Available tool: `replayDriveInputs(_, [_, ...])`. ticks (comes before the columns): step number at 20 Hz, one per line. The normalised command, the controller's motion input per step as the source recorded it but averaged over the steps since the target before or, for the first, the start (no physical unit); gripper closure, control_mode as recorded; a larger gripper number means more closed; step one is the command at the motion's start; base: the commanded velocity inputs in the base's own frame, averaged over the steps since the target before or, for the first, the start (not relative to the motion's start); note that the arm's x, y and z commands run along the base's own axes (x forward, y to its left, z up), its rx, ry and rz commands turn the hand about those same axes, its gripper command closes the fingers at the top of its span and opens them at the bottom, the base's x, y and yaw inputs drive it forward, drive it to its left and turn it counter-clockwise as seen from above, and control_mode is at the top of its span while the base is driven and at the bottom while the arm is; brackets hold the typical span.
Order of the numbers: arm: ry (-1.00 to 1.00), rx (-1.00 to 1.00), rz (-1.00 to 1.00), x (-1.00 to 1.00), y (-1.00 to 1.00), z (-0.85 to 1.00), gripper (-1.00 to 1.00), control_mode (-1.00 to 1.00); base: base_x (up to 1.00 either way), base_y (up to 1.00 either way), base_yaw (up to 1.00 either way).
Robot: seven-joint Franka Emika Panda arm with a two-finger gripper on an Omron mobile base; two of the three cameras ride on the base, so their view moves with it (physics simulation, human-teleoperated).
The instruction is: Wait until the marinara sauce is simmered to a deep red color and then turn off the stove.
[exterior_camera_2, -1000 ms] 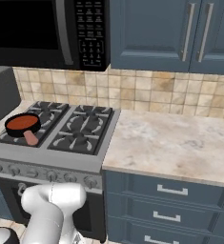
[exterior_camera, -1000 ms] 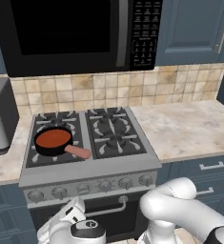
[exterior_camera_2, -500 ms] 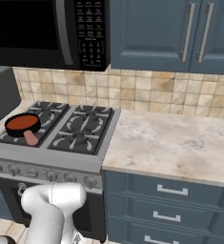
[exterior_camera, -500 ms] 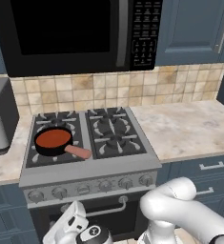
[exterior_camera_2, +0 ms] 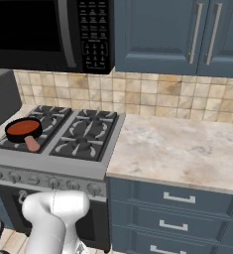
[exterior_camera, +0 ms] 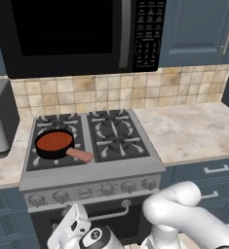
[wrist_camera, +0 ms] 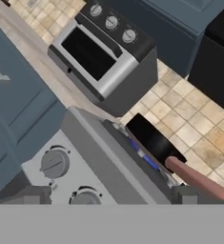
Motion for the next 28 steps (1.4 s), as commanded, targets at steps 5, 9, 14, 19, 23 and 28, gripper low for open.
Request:
replayDriveInputs(5, [-0.03,0.00,0.00,0.32,0.00,0.00,-1.00,-1.00,0.00,0.00,0.00])
replayDriveInputs(9, [-0.09,-0.02,0.00,0.14,0.12,-0.13,-1.00,-1.00,0.00,0.00,0.00])
replayDriveInputs(14, [-0.15,-0.02,0.00,0.04,0.20,-0.18,-1.00,-1.00,0.00,0.00,0.00])
replayDriveInputs(19, [-0.12,0.00,0.00,0.02,0.22,-0.13,-1.00,-1.00,0.00,0.00,0.00])
replayDriveInputs(23, [-0.02,0.00,0.00,0.23,0.00,-0.01,-1.00,-1.00,0.00,0.00,0.00])
replayDriveInputs(28, [0.00,0.00,0.00,0.41,0.00,0.00,-1.00,-1.00,0.00,0.00,0.00])
